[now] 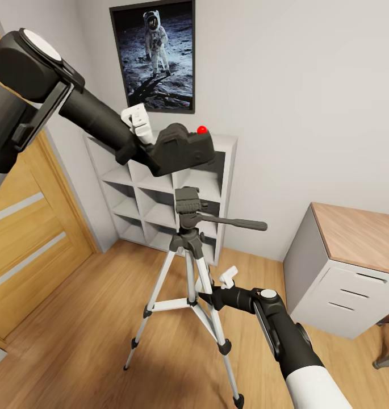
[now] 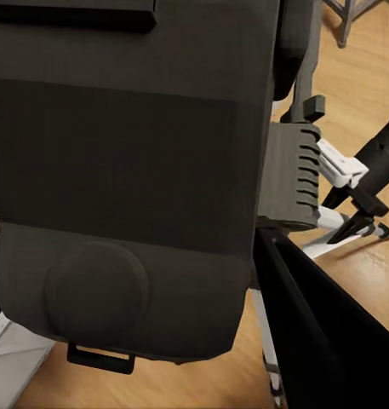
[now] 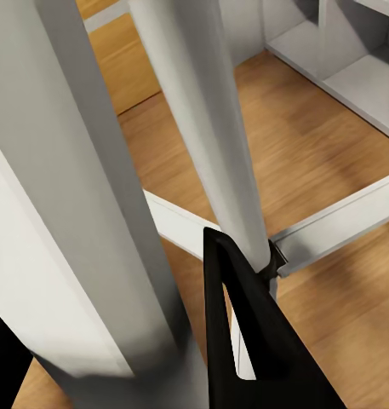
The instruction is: Attach the digital camera to the camera tripod in the bedroom.
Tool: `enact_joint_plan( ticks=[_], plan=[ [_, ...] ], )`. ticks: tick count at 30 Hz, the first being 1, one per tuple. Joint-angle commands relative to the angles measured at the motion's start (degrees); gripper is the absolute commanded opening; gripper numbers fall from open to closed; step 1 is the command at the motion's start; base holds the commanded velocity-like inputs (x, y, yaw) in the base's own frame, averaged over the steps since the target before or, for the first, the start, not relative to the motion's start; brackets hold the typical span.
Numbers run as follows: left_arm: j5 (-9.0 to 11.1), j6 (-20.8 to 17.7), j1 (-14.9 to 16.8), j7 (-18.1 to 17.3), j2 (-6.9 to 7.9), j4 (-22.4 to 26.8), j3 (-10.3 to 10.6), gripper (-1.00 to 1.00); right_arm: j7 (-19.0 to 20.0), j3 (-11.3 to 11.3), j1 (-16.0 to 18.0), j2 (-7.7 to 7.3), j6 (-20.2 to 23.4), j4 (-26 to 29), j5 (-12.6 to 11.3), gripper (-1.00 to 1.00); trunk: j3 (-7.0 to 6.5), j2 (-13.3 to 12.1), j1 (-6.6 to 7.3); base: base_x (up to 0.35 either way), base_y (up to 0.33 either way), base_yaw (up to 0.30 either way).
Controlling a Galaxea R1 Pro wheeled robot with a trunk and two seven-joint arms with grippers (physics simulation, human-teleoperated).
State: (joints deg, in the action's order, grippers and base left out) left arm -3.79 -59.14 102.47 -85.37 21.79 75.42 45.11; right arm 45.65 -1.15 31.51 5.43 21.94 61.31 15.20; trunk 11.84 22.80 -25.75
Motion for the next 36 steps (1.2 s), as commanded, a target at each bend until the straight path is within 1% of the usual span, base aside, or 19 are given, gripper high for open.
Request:
enact_joint_plan(
  ticks=[1, 3, 6, 8, 12, 16, 20, 26, 30, 36],
  plan=[
    [-0.42, -0.49, 0.10, -0.62, 0.05, 0.05, 0.29, -1.00, 0.23, 0.04, 0.07, 0.02, 0.00, 0.03, 1.94, -1.00, 0.12, 0.12, -0.04, 0.000, 0.000, 0.000],
    [-0.38, -0.52, 0.10, -0.57, 0.01, 0.03, 1.44, -1.00, 0.23, 0.02, 0.07, 0.02, 0.02, 0.03, 1.94, -1.00, 0.12, 0.12, -0.04, 0.000, 0.000, 0.000],
    [-0.28, -0.58, 0.10, -0.52, -0.10, -0.06, 4.22, -1.00, 0.23, 0.02, 0.05, 0.02, 0.03, 0.03, 1.98, -1.00, 0.12, 0.12, -0.04, 0.000, 0.000, 0.000],
    [-0.26, -0.65, 0.10, -0.51, -0.13, -0.15, 5.47, -1.00, 0.23, 0.01, 0.06, 0.02, 0.03, 0.03, 1.98, -1.00, 0.12, 0.12, -0.04, 0.000, 0.000, 0.000],
    [-0.30, -0.70, 0.10, -0.47, -0.22, -0.33, 6.53, -1.00, 0.23, 0.01, 0.07, 0.02, -0.01, 0.02, 2.00, -1.00, 0.12, 0.12, -0.04, 0.000, 0.000, 0.000],
    [-0.33, -0.71, 0.09, -0.43, -0.32, -0.53, 6.73, -1.00, 0.23, 0.01, 0.06, 0.02, 0.00, 0.02, 1.99, -1.00, 0.12, 0.12, -0.04, 0.000, 0.000, 0.000],
    [-0.30, -0.72, 0.09, -0.29, -0.56, -0.64, 6.46, -1.00, 0.23, 0.01, 0.05, 0.02, -0.02, 0.01, 1.98, -1.00, 0.12, 0.12, -0.04, 0.000, 0.000, 0.000],
    [-0.28, -0.72, 0.09, 1.94, -0.92, -1.07, 5.86, -1.00, 0.23, 0.01, 0.05, 0.02, 0.02, 0.00, 1.97, -1.00, 0.12, 0.12, -0.04, 0.000, 0.000, 0.000],
    [-0.26, -0.72, 0.09, 2.41, -1.96, -2.27, 5.80, -1.00, 0.23, 0.04, 0.06, 0.02, 0.03, -0.01, 1.95, -1.00, 0.12, 0.12, -0.04, 0.000, 0.000, 0.000],
    [-0.31, -0.72, 0.09, 2.56, -4.36, -4.55, 5.90, -1.00, 0.23, 0.08, 0.05, 0.02, -0.02, 0.01, 1.94, -1.00, 0.12, 0.12, -0.04, 0.000, 0.000, 0.000]
  ],
)
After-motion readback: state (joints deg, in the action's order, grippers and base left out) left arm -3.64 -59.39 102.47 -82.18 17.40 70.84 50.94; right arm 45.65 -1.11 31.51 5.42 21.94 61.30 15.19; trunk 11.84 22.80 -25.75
